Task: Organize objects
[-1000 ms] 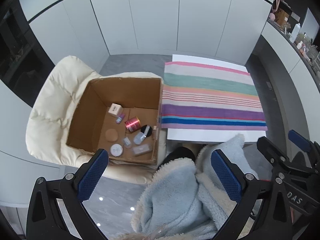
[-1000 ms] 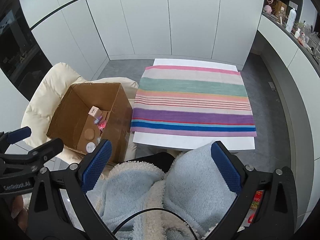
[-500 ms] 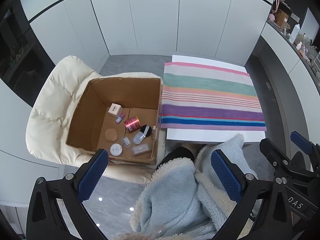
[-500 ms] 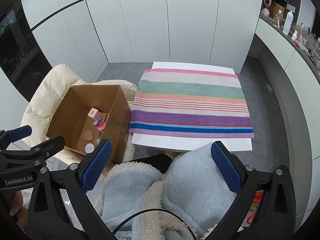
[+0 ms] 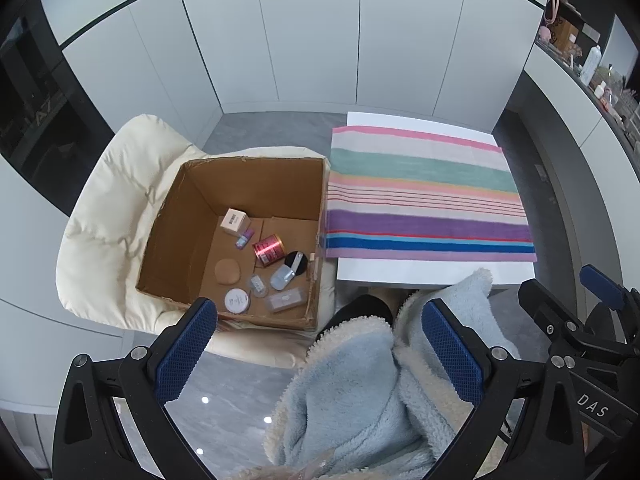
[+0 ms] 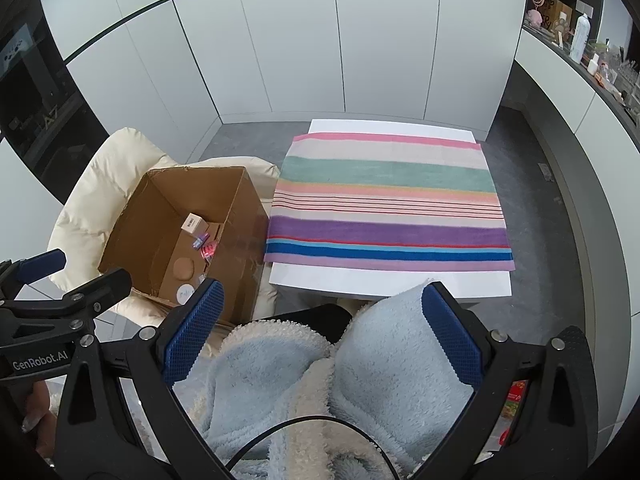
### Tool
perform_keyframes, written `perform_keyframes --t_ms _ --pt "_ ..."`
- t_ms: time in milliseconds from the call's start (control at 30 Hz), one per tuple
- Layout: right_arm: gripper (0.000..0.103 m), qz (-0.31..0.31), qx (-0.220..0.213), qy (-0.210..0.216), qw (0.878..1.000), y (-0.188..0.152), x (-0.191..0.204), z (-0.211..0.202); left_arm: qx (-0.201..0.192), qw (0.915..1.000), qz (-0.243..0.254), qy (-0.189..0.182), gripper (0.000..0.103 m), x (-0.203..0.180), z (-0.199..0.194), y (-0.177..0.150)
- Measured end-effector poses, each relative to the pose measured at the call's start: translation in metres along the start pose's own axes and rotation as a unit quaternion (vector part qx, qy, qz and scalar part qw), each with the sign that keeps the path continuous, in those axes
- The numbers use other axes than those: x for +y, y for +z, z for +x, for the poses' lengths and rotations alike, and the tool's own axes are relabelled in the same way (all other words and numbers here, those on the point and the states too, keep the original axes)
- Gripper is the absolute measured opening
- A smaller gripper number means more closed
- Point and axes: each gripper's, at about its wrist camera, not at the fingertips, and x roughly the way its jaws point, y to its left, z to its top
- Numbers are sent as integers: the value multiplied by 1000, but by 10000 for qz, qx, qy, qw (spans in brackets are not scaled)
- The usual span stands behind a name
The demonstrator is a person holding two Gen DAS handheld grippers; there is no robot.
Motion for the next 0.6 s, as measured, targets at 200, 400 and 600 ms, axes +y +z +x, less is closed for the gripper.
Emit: perform_keyframes --t_ms 200,400,600 --pt "101 28 21 27 10000 -1 0 2 3 10000 6 -9 103 0 0 0" --pt "101 19 24 27 10000 -2 0 3 72 9999 -27 -86 103 1 3 1" --pt "101 27 25 26 10000 -2 1 3 53 10000 -11 -55 103 0 4 1"
